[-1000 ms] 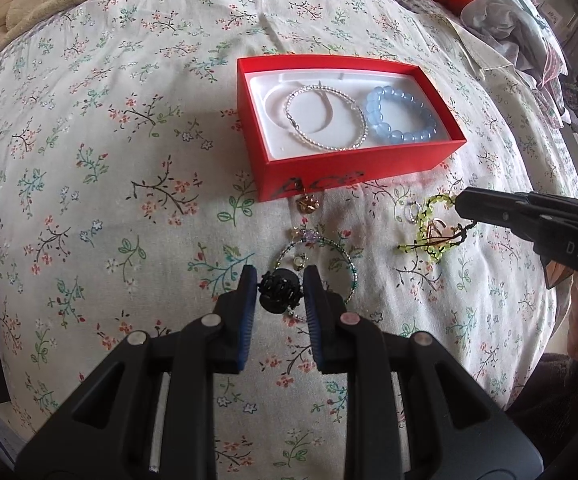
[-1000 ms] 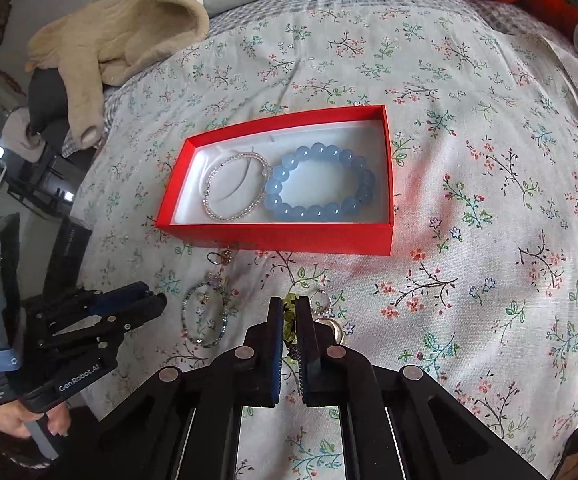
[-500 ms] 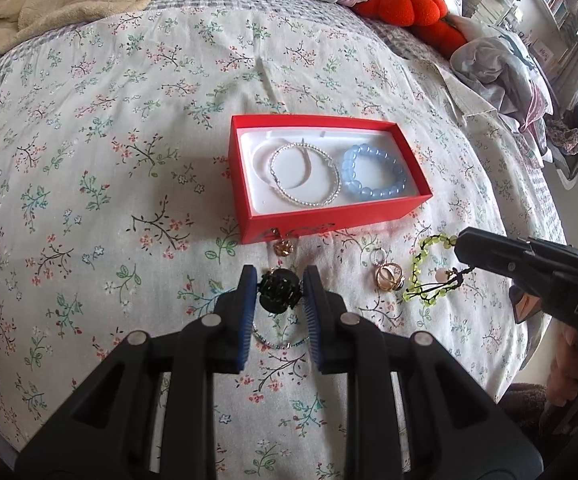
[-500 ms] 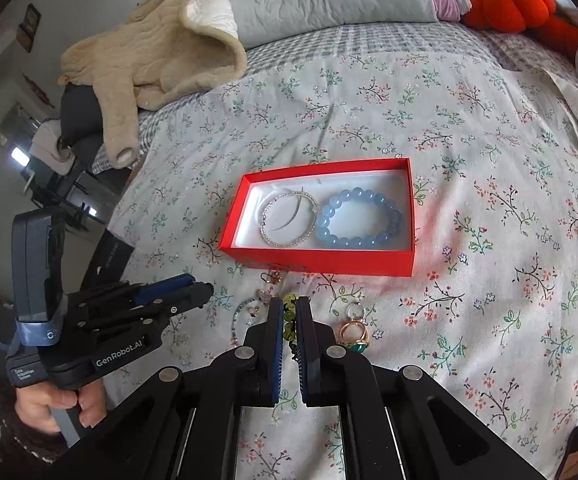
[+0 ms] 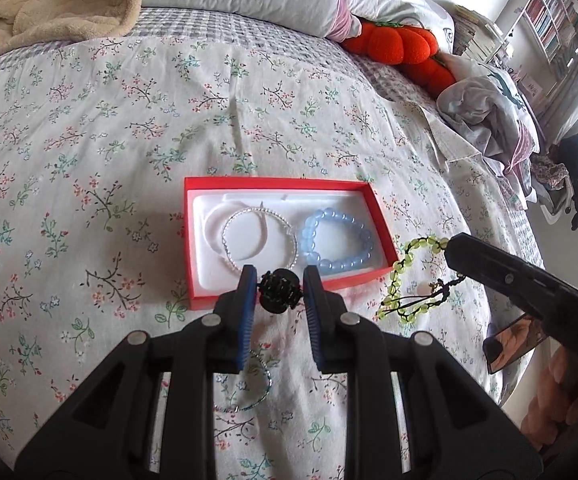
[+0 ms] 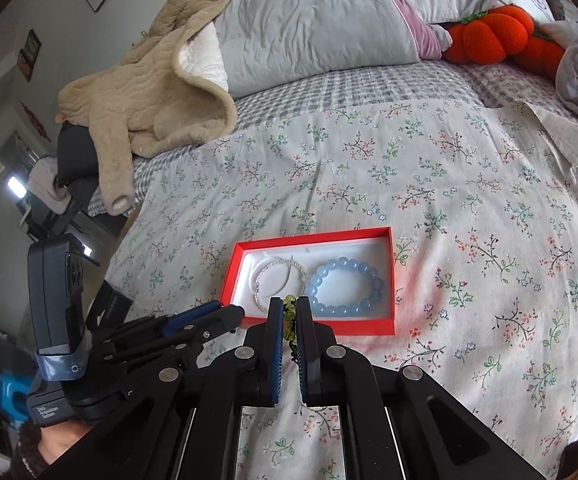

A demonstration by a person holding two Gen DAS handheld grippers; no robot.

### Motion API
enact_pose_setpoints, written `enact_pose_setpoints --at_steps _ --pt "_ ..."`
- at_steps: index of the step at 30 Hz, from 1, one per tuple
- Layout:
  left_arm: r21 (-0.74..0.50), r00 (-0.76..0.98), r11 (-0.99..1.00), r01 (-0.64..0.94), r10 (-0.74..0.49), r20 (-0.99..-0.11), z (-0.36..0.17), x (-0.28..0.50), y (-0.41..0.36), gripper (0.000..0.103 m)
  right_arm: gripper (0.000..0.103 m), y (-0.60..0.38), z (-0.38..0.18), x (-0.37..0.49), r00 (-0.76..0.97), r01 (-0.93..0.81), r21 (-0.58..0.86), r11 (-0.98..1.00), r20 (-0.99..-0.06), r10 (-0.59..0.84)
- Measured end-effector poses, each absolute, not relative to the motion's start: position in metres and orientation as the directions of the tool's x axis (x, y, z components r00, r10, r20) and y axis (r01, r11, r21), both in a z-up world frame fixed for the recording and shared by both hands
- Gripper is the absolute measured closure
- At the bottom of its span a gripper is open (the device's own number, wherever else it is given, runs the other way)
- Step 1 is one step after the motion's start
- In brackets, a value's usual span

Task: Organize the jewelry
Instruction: 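Drop black clip into red box with left gripper while right drops green bracelet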

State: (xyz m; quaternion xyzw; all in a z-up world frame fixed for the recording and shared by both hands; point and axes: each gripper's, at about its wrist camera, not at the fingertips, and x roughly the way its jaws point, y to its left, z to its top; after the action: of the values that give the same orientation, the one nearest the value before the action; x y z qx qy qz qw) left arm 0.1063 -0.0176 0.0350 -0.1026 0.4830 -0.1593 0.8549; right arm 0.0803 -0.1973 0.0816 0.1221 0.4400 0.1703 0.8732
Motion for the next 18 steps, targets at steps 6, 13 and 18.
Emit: enact_pose_setpoints --at_steps 6,13,18 --pt "-0.322 0.502 0.935 0.151 -0.353 -0.790 0.024 0.122 -0.023 0.078 0.097 -0.205 0.082 0.094 0.590 -0.171 0.384 0.908 -0.698 0.406" --pt "-0.271 0.486 0.953 0.134 -0.302 -0.821 0.006 0.134 -0.028 0.078 0.097 -0.210 0.075 0.105 0.597 -0.146 0.372 0.917 -0.706 0.381" --pt "-0.255 0.477 0.958 0.133 -0.288 -0.830 0.001 0.136 -0.033 0.078 0.097 -0.211 0.068 0.107 0.595 -0.135 0.358 0.924 -0.717 0.364"
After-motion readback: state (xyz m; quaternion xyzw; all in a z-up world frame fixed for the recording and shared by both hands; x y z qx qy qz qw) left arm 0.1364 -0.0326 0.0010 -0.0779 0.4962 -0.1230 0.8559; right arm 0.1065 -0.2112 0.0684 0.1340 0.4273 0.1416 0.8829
